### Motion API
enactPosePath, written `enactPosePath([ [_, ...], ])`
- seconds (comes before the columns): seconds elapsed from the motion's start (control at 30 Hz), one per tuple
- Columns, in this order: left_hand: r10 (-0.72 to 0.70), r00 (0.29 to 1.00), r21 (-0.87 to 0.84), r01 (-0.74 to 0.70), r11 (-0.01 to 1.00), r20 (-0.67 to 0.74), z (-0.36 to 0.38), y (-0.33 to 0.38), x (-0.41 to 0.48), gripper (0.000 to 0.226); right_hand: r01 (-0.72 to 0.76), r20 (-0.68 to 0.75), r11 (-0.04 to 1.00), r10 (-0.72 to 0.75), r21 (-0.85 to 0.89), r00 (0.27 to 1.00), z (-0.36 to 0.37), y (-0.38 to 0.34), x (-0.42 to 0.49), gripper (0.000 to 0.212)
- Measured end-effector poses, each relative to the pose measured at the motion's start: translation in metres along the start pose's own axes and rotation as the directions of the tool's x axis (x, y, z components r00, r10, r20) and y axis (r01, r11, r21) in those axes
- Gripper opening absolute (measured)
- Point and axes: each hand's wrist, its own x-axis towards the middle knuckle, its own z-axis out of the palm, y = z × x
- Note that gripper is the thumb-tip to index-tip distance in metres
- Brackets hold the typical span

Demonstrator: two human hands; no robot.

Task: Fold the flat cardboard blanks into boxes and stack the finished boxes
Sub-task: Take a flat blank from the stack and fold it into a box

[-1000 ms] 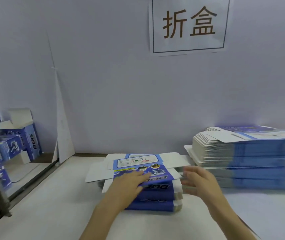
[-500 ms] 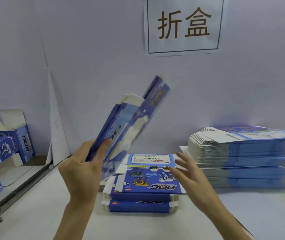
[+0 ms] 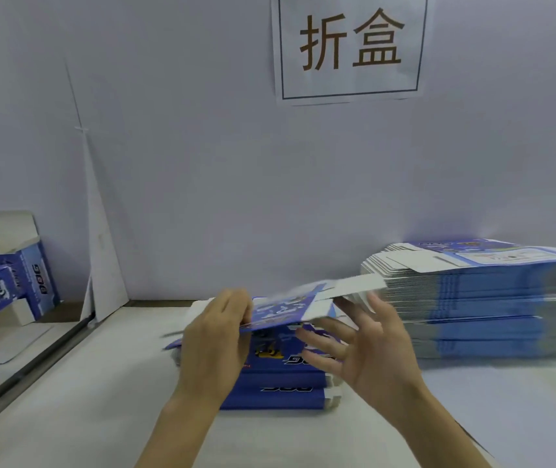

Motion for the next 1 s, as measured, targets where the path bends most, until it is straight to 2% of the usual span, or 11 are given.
enactPosePath([
  [0.1, 0.003, 0.993, -0.022, 0.000, 1.000, 0.116, 0.005, -0.008, 0.001, 0.031, -0.088, -0.202, 0.973, 0.044, -0.214, 0.978, -0.013, 0.004, 0.004, 0.030],
  [0.23, -0.066, 0.968, -0.101, 0.092, 0.991, 0.241, 0.005, -0.019, 0.002, 0.029, -0.110, -0.353, 0.962, 0.015, -0.251, 0.935, -0.026, 0.008, 0.006, 0.011],
  [0.37, -0.037, 0.990, -0.200, 0.008, 0.980, -0.140, -0.007, -0.012, 0.008, 0.012, -0.052, -0.433, 0.871, -0.189, -0.488, 0.881, -0.022, 0.009, 0.008, 0.034],
  [0.43, -0.257, 0.924, -0.439, 0.114, 0.891, -0.282, -0.014, -0.007, 0.011, 0.011, 0.029, -0.374, 0.756, -0.355, -0.653, 0.857, -0.021, 0.008, 0.007, 0.051],
  [0.53, -0.600, 0.785, -0.842, 0.214, 0.495, -0.154, -0.023, -0.002, 0.015, 0.021, 0.151, -0.200, 0.613, -0.465, -0.776, 0.862, -0.017, 0.007, 0.004, 0.059],
  [0.63, -0.725, 0.689, -0.949, 0.231, 0.215, 0.003, -0.022, -0.006, 0.019, 0.016, 0.261, -0.073, 0.685, -0.417, -0.681, 0.906, -0.009, 0.007, 0.000, 0.041],
  [0.73, -0.803, 0.590, -0.932, 0.331, 0.145, 0.084, -0.018, -0.017, 0.019, 0.005, 0.303, 0.016, 0.757, -0.361, -0.579, 0.932, -0.007, -0.004, -0.007, 0.022],
  [0.83, -0.812, 0.570, -0.842, 0.493, 0.218, 0.124, -0.011, -0.020, 0.020, 0.049, 0.378, 0.071, 0.772, -0.400, -0.510, 0.914, -0.011, -0.011, -0.012, 0.020],
  [0.87, -0.793, 0.597, -0.718, 0.605, 0.346, 0.122, -0.008, -0.017, 0.020, 0.065, 0.444, 0.075, 0.699, -0.491, -0.561, 0.868, -0.009, -0.010, -0.012, 0.018],
  [0.93, -0.687, 0.686, -0.504, 0.692, 0.517, 0.238, -0.002, -0.005, 0.017, 0.076, 0.553, 0.173, 0.357, -0.703, -0.753, 0.690, -0.005, -0.001, -0.009, 0.024],
  [1.0, -0.441, 0.726, -0.594, 0.687, 0.419, 0.528, 0.002, 0.013, 0.013, 0.078, 0.546, 0.357, 0.006, -0.751, -0.838, 0.555, 0.002, 0.013, -0.007, 0.028],
])
